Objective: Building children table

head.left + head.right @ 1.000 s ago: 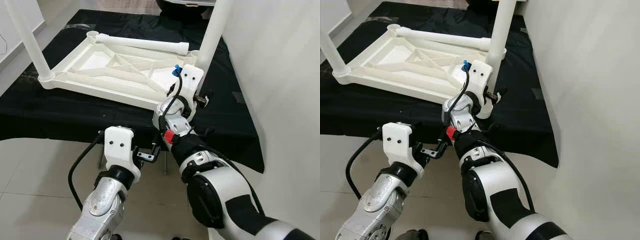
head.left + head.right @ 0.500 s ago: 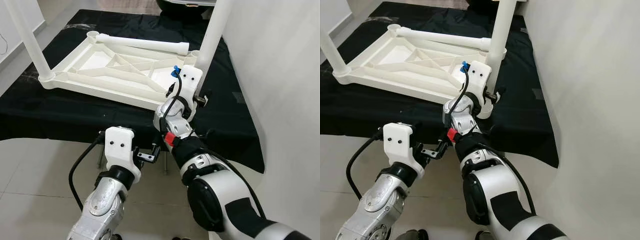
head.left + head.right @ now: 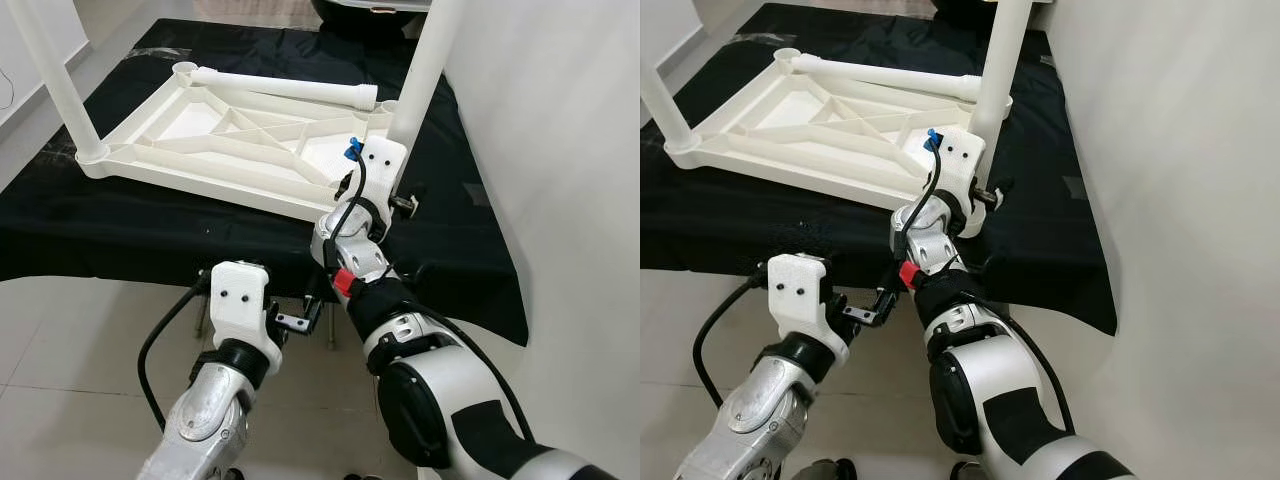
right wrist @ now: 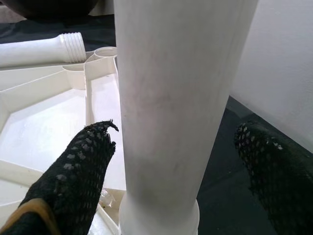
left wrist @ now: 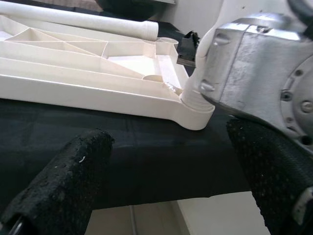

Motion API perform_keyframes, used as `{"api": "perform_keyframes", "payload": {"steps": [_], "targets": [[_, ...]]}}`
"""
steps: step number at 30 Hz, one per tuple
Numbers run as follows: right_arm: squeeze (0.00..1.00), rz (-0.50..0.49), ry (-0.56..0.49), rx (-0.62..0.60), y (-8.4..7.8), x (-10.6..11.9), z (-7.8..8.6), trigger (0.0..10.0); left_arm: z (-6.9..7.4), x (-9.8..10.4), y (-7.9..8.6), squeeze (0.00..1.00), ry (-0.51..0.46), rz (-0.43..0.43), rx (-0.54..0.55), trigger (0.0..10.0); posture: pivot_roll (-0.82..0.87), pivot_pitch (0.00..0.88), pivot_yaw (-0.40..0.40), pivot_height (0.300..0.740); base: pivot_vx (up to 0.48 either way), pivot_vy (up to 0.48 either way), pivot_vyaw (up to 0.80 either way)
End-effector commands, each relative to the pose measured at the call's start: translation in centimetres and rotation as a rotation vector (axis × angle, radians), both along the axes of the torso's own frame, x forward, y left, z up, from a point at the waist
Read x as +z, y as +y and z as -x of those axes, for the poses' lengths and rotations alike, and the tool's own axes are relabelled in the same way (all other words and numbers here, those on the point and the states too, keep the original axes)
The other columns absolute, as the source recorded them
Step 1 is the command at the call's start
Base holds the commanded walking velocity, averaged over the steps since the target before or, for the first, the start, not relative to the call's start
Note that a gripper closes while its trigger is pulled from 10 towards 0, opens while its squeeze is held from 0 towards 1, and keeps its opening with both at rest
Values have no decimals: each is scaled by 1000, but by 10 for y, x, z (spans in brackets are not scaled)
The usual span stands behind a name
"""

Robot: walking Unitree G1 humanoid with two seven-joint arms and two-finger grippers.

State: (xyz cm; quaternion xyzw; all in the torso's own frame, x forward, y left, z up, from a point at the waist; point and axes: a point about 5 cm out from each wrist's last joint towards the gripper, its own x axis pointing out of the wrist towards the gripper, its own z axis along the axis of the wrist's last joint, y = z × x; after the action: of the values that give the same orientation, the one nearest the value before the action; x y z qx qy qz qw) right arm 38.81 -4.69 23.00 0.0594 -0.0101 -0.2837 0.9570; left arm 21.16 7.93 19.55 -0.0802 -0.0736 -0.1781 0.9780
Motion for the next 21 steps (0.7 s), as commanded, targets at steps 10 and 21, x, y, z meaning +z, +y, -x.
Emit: {"api": "perform_keyframes", "payload": {"steps": [10, 21], "targets": [[0, -3, 7, 11, 4, -2, 2, 10000, 18, -13, -4, 0, 48, -31, -45, 10000, 108, 174, -79, 740, 0, 0, 0], [0, 7, 7, 12, 0, -4, 2, 10000, 40, -21, 2, 0, 61, -116, -69, 10000, 113, 177, -81, 740, 0, 0, 0]]}}
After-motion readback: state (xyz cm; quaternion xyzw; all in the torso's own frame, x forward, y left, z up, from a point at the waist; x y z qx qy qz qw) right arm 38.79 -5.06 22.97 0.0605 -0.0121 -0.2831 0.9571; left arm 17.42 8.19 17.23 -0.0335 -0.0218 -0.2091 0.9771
